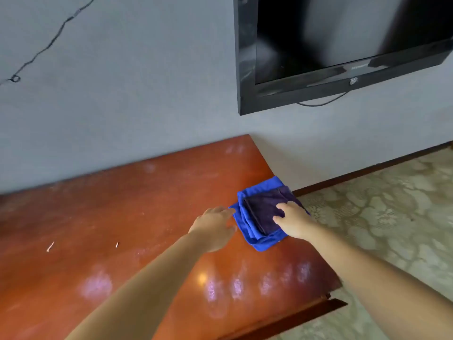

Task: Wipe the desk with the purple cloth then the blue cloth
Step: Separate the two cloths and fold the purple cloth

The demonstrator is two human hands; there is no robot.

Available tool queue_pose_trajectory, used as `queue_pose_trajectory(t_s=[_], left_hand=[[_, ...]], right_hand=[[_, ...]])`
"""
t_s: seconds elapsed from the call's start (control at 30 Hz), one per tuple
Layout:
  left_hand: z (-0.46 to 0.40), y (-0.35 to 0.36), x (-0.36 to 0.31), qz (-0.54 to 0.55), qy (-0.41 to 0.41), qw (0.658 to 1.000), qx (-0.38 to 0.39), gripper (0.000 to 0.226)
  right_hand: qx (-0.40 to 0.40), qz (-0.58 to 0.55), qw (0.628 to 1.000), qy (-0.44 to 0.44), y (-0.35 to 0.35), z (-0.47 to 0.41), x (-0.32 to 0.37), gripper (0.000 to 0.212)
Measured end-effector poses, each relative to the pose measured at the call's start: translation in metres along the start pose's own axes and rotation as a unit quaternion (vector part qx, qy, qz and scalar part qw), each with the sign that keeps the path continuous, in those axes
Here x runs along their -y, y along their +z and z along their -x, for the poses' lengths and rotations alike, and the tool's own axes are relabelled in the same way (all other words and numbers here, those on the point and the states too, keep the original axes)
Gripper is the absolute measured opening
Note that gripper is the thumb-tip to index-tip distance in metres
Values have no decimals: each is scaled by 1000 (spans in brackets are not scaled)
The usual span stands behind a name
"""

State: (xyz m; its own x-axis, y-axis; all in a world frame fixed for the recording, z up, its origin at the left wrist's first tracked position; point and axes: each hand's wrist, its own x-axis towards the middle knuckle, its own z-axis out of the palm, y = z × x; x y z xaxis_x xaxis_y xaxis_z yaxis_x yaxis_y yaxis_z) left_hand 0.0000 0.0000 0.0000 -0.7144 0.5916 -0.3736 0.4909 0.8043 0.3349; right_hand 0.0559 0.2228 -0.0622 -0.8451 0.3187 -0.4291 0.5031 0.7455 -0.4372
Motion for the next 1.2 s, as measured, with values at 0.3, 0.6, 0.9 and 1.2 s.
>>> queue_pose_trajectory(t_s=[0.3,0.6,0.9,1.2], left_hand=[[-27,22,-3,-3,-15,999,40,53],[-27,22,-2,15,-26,999,43,54],[-14,-3,-2,49,-27,998,19,56],[10,-26,7,96,-34,995,3,78]], right_hand=[[-90,39,993,63,10,-21,-19,43],[-107,-193,963,154,4,-24,5,10],[-103,-280,954,24,-5,-3,51,9],[-111,-347,931,-17,-17,24,112,15]])
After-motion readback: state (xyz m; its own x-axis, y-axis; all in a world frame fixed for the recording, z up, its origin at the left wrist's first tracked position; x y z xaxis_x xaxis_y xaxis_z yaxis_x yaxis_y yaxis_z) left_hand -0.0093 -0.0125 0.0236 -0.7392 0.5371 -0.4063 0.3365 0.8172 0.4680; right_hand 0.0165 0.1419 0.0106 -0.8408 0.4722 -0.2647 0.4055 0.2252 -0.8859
